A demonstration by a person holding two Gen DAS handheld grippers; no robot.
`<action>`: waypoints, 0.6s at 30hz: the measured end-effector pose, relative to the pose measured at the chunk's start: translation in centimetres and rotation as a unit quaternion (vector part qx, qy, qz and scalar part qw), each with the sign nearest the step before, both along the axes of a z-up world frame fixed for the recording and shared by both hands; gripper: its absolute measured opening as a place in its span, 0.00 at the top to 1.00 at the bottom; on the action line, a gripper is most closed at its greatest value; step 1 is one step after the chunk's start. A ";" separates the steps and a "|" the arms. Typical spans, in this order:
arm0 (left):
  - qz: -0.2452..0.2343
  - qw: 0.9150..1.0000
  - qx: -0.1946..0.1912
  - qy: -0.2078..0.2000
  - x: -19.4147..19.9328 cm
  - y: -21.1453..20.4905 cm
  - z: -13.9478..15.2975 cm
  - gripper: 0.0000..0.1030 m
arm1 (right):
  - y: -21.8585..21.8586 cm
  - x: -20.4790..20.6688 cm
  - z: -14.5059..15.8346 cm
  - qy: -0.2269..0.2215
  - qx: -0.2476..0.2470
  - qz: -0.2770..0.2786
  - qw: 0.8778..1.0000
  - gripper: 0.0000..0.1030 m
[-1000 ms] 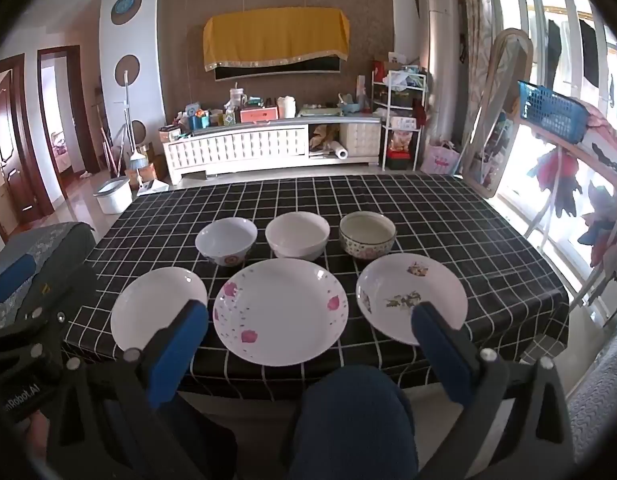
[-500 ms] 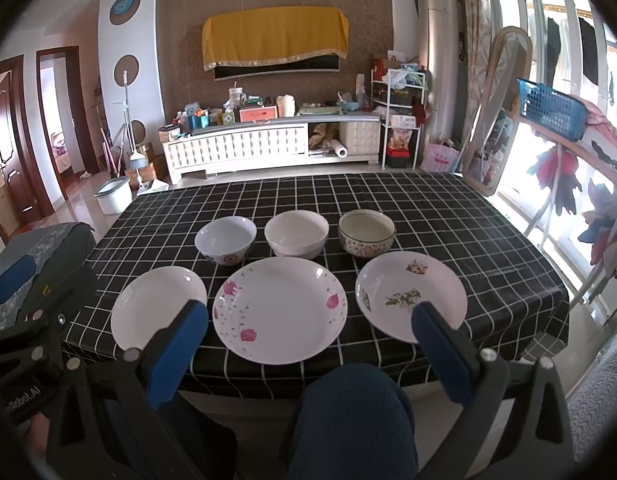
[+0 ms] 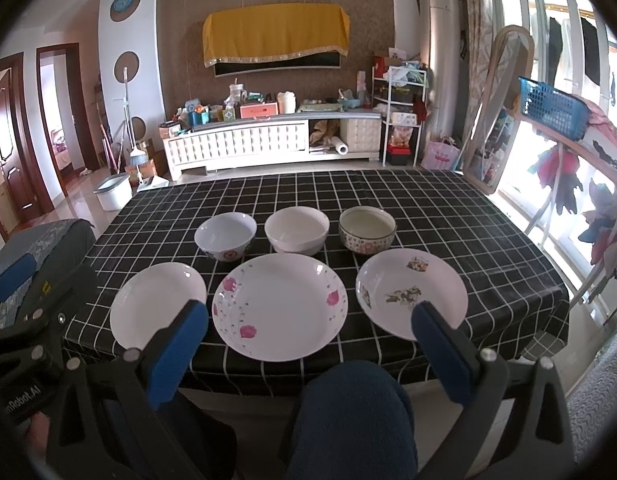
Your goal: Organize plates and bowls
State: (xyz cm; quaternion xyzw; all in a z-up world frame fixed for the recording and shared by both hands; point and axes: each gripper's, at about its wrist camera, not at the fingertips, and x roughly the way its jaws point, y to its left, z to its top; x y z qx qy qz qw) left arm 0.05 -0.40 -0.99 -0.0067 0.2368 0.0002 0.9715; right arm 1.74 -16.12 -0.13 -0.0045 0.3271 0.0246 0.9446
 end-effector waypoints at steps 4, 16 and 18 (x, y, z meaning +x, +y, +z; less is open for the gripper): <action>0.000 1.000 0.000 0.000 0.0 0.0 0.0 0.00 | 0.0 0.0 -0.1 0.000 0.000 0.000 1.000 0.00; 0.001 1.000 0.002 0.001 -0.1 0.0 0.0 0.00 | 0.0 0.0 0.0 0.002 0.001 0.000 1.000 0.00; 0.000 1.000 0.002 0.002 -0.1 0.0 -0.1 0.00 | 0.0 -0.1 -0.1 0.004 0.000 0.001 1.000 0.00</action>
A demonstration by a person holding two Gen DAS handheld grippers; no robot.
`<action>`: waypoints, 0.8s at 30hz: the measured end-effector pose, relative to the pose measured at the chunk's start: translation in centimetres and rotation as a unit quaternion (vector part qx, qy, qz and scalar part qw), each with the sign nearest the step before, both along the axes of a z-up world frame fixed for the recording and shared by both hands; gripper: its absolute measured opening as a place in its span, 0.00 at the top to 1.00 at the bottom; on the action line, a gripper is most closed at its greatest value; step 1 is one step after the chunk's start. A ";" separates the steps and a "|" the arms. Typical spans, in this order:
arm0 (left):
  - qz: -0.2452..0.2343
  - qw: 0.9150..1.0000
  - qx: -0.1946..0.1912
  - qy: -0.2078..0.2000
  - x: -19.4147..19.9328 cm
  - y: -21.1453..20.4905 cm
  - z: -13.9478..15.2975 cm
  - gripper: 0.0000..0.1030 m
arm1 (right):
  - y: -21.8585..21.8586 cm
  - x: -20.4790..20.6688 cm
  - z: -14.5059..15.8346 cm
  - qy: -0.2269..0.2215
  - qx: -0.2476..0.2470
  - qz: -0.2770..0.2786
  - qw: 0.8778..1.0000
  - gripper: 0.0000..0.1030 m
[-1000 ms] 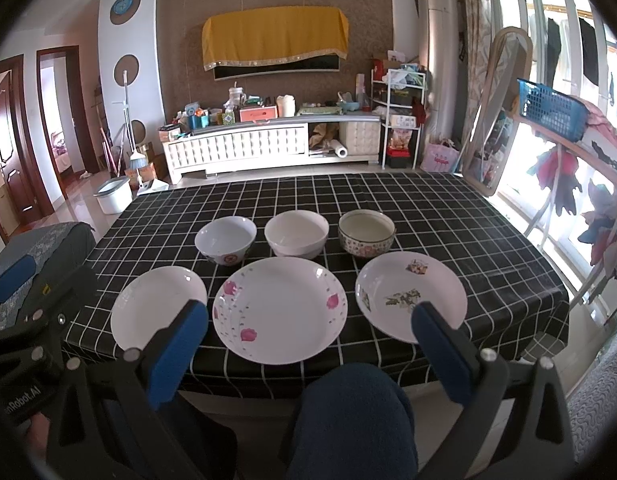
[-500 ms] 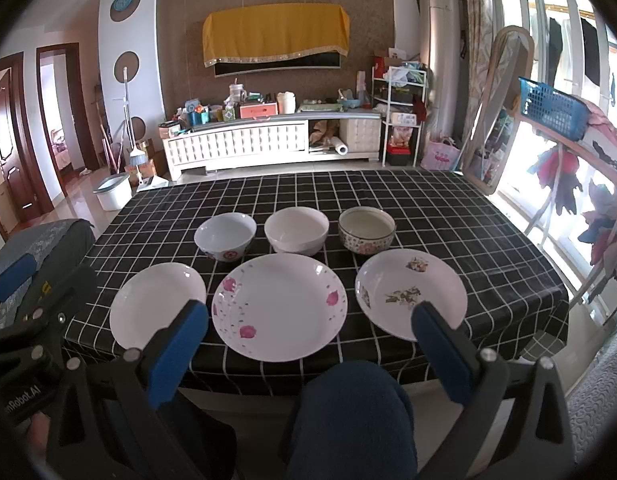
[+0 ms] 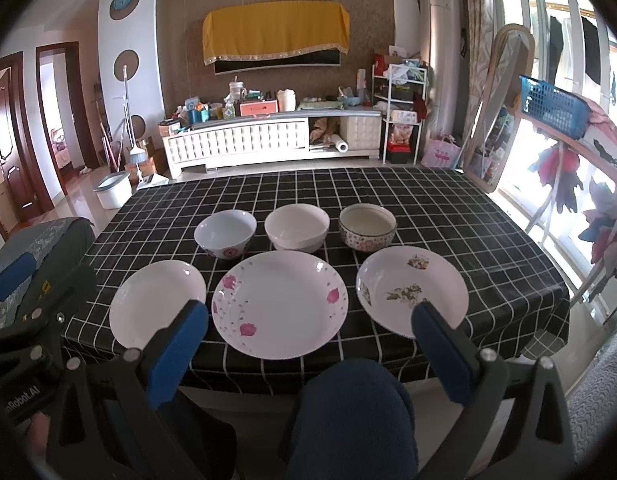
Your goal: Organize plates and bowls
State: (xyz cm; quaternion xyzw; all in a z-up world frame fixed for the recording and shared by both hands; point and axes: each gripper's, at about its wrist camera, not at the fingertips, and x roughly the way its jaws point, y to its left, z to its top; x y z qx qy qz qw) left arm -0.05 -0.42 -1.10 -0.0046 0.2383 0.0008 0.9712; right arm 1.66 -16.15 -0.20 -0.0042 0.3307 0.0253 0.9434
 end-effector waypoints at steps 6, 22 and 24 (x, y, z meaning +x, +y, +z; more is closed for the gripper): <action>0.000 1.000 0.000 0.001 0.0 0.0 0.0 0.00 | 0.0 0.0 0.0 0.002 -0.001 0.000 1.000 0.00; 0.000 1.000 0.001 0.002 -0.1 0.0 -0.2 0.00 | 0.1 0.2 -0.6 0.006 -0.001 0.001 1.000 0.00; 0.000 1.000 0.001 0.003 -0.2 0.1 -0.5 0.00 | 0.1 0.2 -0.6 0.007 -0.001 0.002 1.000 0.00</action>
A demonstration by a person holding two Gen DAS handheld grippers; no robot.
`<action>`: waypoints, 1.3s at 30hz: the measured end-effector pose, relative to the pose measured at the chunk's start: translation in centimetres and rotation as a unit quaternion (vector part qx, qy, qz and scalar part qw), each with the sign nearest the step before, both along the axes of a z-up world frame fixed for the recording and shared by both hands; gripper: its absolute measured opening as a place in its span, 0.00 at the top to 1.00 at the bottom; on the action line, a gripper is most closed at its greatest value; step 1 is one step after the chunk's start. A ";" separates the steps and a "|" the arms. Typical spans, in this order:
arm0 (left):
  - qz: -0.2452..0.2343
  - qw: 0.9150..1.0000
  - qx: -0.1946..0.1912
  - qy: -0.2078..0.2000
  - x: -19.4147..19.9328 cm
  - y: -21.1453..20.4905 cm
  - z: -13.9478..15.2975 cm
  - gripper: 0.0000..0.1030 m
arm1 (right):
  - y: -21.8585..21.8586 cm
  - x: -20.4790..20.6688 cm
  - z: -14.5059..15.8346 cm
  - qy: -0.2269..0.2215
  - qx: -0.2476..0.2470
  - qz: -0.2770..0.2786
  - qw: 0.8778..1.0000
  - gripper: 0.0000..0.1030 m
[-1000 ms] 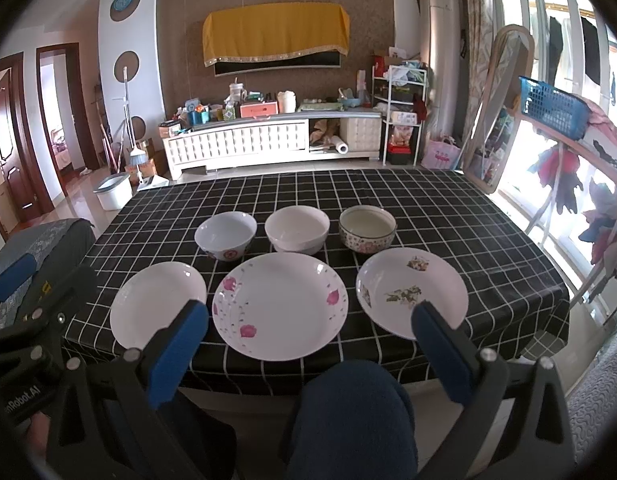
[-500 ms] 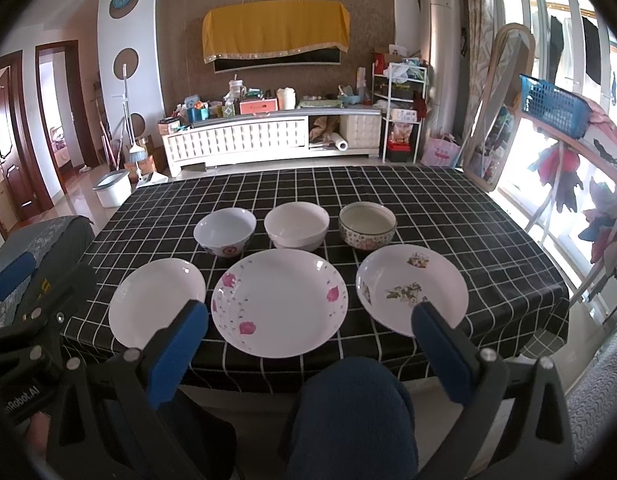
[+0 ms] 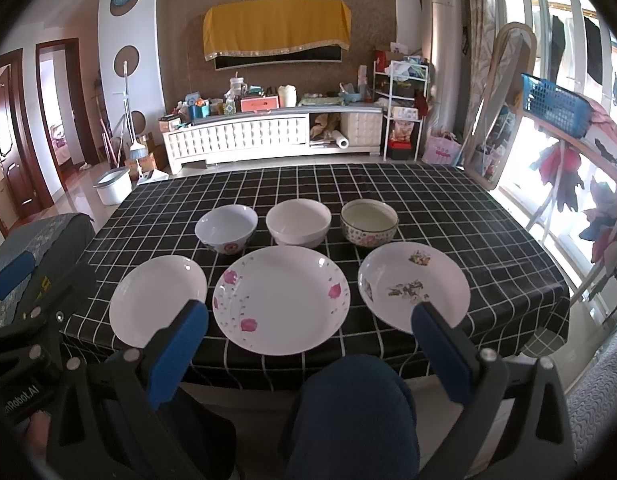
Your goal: Organize plates and bowls
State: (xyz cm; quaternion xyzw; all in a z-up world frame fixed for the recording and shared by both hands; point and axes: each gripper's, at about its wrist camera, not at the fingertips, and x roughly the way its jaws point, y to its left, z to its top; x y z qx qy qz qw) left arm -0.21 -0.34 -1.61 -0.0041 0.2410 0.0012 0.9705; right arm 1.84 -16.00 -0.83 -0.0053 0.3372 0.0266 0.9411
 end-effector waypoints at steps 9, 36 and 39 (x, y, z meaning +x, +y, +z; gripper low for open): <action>0.000 1.000 0.000 0.000 0.0 0.1 -0.1 0.00 | 0.2 0.0 0.0 -0.001 0.000 0.000 1.000 0.00; 0.077 0.995 0.004 0.066 6.6 7.7 2.0 0.00 | 6.7 8.3 2.5 0.004 0.005 0.091 0.996 0.00; 0.081 0.992 -0.010 0.096 8.0 9.0 1.1 0.00 | 8.0 9.6 2.0 0.013 0.003 0.111 0.994 0.00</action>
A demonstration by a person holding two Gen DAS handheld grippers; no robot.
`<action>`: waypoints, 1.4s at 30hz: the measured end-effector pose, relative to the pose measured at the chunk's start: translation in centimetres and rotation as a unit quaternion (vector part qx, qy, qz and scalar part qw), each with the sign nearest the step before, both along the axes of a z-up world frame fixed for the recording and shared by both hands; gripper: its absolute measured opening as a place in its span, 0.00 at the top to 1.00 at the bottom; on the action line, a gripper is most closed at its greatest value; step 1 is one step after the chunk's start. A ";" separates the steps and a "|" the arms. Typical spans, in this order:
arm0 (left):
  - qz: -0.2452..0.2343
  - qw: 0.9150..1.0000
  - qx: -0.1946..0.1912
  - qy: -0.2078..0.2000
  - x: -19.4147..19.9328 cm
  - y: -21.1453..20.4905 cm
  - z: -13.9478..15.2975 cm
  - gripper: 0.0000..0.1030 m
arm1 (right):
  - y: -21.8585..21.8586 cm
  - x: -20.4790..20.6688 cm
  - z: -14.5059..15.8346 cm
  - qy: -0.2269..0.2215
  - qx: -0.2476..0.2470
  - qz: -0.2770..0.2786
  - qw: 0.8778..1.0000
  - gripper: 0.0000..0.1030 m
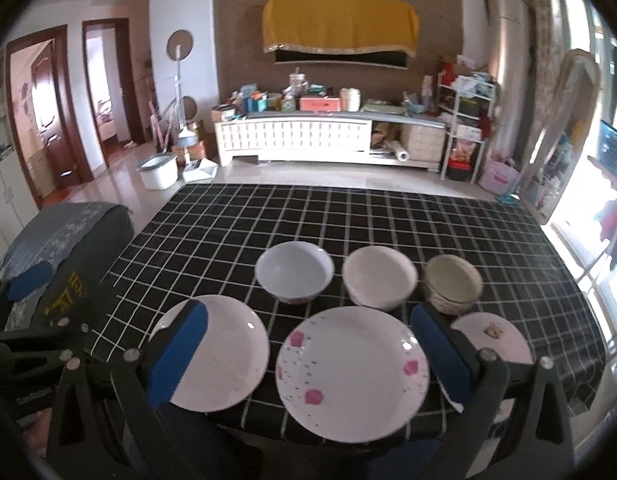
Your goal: Organize plates and bowls
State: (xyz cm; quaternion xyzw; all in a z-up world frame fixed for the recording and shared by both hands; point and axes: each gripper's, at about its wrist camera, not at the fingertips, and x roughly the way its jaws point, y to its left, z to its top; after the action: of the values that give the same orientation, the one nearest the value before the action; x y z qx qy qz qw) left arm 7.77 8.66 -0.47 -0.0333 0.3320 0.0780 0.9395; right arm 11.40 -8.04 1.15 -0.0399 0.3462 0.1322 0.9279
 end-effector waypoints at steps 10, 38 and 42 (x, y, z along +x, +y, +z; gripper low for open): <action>0.055 0.991 -0.064 0.104 3.3 5.7 -5.5 0.00 | 3.0 4.2 -4.1 0.082 0.007 0.052 0.995 0.00; 0.063 0.957 -0.144 0.245 8.1 9.3 -16.5 0.44 | 7.4 9.4 -15.6 0.232 -0.046 0.113 0.965 0.61; 0.061 0.955 -0.150 0.249 8.1 9.6 -17.0 0.51 | 6.8 9.5 -16.3 0.245 -0.043 0.103 0.963 0.65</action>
State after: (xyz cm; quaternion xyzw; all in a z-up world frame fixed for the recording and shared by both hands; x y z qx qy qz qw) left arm 15.86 18.26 -17.48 -0.1741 0.5609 0.0906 0.8043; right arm 20.89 -1.23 -15.17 -0.0821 0.5625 0.2181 0.7933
